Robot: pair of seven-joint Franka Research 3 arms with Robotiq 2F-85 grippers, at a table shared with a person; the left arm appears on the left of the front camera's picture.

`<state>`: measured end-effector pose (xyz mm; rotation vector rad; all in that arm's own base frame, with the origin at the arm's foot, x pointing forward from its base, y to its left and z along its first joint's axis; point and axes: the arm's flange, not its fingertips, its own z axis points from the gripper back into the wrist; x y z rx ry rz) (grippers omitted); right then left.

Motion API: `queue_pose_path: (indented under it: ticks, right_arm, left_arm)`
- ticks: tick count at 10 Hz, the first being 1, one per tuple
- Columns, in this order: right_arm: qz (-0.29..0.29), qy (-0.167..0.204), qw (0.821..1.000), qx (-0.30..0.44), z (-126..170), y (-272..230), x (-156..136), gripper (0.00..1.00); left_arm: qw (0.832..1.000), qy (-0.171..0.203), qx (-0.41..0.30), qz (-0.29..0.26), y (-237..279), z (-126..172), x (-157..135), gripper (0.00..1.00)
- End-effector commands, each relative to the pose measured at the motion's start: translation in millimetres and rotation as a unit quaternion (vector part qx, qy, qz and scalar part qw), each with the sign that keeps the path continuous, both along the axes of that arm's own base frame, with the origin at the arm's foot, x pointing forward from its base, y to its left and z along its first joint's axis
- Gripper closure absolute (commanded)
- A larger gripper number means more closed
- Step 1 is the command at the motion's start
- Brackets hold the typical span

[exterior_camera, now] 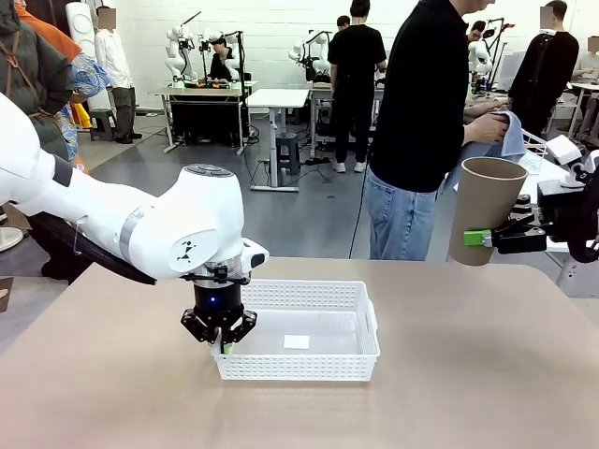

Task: Clean and organize the cups into the basket.
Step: Pick up the Organizing basket and move it to the center of the table, then pick up the Reusable plastic cup from the right side of the table and place it inside the Organizing basket.

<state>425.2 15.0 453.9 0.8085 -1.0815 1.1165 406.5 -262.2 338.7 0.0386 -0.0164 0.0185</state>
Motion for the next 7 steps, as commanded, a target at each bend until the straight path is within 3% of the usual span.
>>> queue_pose_path:
  ticks: [1,3,4,5,6,7]
  right_arm:
    - [0.005,-0.005,1.0,0.002,-2,2,-1,0.38]
    - [0.005,-0.005,1.0,0.002,-2,2,-1,0.38]
    - [0.0,0.0,1.0,0.0,0,0,0,0.19]
    - [0.029,-0.008,0.995,-0.097,22,43,3,0.19]
    - [0.05,0.019,0.992,-0.119,34,70,11,0.19]
    - [0.065,0.019,0.985,-0.158,51,99,17,0.19]
  left_arm:
    - [1.0,0.001,0.003,-0.002,7,-1,-3,1.0]
    - [1.0,0.001,0.003,-0.002,7,-1,-3,1.0]
    - [1.0,0.001,0.003,-0.002,7,-1,-3,1.0]
    - [1.0,0.001,0.003,-0.002,7,-1,-3,1.0]
    - [1.0,0.001,0.003,-0.002,7,-1,-3,1.0]
    - [1.0,0.001,0.003,-0.002,7,-1,-3,1.0]
